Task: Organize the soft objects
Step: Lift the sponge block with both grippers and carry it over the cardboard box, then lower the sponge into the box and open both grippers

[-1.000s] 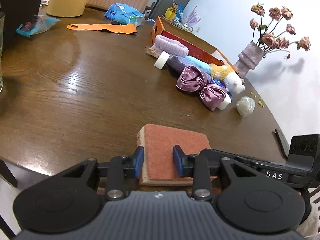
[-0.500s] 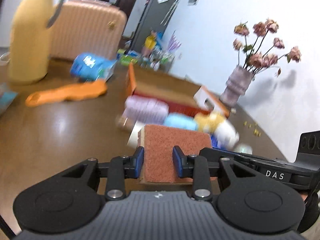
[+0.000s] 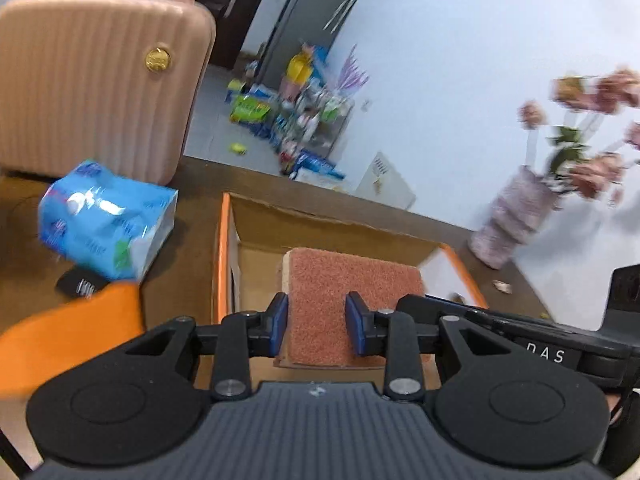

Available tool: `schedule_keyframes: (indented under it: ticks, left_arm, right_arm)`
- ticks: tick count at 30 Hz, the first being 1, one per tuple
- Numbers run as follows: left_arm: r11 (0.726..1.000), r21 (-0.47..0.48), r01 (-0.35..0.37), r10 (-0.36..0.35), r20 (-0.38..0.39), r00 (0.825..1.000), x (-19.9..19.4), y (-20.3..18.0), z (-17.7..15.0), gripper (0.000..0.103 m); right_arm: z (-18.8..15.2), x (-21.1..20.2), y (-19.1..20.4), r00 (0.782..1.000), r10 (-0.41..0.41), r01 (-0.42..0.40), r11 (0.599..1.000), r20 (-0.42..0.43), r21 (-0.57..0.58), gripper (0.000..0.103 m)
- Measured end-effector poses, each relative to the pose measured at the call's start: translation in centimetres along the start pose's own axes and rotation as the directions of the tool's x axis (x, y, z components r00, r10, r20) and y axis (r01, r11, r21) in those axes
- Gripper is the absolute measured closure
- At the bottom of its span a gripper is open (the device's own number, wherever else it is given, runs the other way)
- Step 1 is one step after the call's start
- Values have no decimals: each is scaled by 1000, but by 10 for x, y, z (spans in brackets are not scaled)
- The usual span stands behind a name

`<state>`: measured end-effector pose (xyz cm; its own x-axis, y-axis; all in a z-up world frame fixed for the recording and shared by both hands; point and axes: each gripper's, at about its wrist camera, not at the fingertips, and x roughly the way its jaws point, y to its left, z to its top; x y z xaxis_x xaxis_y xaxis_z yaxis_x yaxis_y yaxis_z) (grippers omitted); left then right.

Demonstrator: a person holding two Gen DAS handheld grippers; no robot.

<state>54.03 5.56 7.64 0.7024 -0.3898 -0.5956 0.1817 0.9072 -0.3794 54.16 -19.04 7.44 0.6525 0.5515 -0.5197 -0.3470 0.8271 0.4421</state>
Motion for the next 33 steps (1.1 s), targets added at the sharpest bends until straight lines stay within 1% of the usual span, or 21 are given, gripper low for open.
schedule_keyframes:
  ticks: [1,3,5,6,7,8,9,11,12,14,16,19,20,21,22,23,25,27,30,31,33]
  left_arm:
    - [1000,-7,-18,18,-13,1000,18,4,12,71]
    - [996,-22,-82,80,-53,995,55,14,31,71]
    - [990,-3,-140,139,-81,987,87,19,39,70]
    - [985,7,-172,172,-84,982,97,21,38,70]
    - [983,53,-177,180,-50,982,102,18,37,65]
    - [978,102,-184,188,-39,981,106,12,36,60]
    - [972,122,-202,207,-30,978,107,9,35,60]
    - [972,129,-195,201,-34,979,106,9,33,58]
    - [974,126,-189,195,-38,980,105,10,34,54]
    - [973,133,-189,196,-40,980,100,10,36,54]
    - [969,149,-197,203,-27,979,89,4,37,53]
    - [962,171,-214,217,2,976,63,-6,37,50]
    - [960,178,-217,218,12,976,51,-9,37,44]
    - [957,190,-221,220,27,975,38,-14,34,37]
    - [953,204,-225,220,47,974,24,-19,30,34]
    - [947,223,-229,218,74,973,7,-25,24,30]
    - [938,255,-234,213,108,971,-24,-34,12,29]
    - [933,265,-245,217,132,967,-56,-42,0,26]
    - [922,282,-265,223,172,959,-99,-53,-15,23]
    - [920,284,-270,223,187,957,-113,-57,-22,22]
    - [920,280,-275,222,208,953,-137,-62,-33,21]
  right_arm:
    - [7,15,-5,1000,-15,15,1000,-17,5,79]
    - [26,54,-19,996,-43,45,999,-83,17,79]
    - [38,92,-35,989,-76,83,995,-128,53,79]
    - [41,109,-40,984,-94,103,993,-150,52,79]
    - [43,121,-43,980,-116,125,991,-161,45,78]
    - [43,132,-44,975,-146,153,988,-166,28,77]
    - [41,137,-45,972,-164,169,986,-168,12,79]
    - [41,143,-47,971,-176,179,984,-164,7,77]
    - [42,144,-47,972,-170,174,985,-161,14,75]
    - [44,140,-49,976,-162,166,986,-143,15,72]
    - [45,127,-47,976,-173,175,984,-131,5,72]
    - [52,100,-41,979,-176,174,984,-104,-25,69]
    - [53,87,-38,979,-183,181,983,-91,-37,68]
    - [54,73,-32,978,-192,189,981,-78,-48,64]
    - [54,57,-29,977,-203,199,978,-62,-62,60]
    - [54,43,-25,976,-212,208,975,-51,-74,58]
    - [49,9,-19,972,-233,229,968,-23,-107,51]
    - [44,-20,-15,967,-253,251,959,-2,-129,45]
    - [29,-72,-6,963,-269,271,950,35,-154,40]
    - [23,-90,-2,961,-272,277,947,52,-164,36]
    - [10,-120,6,955,-283,296,937,93,-183,31]
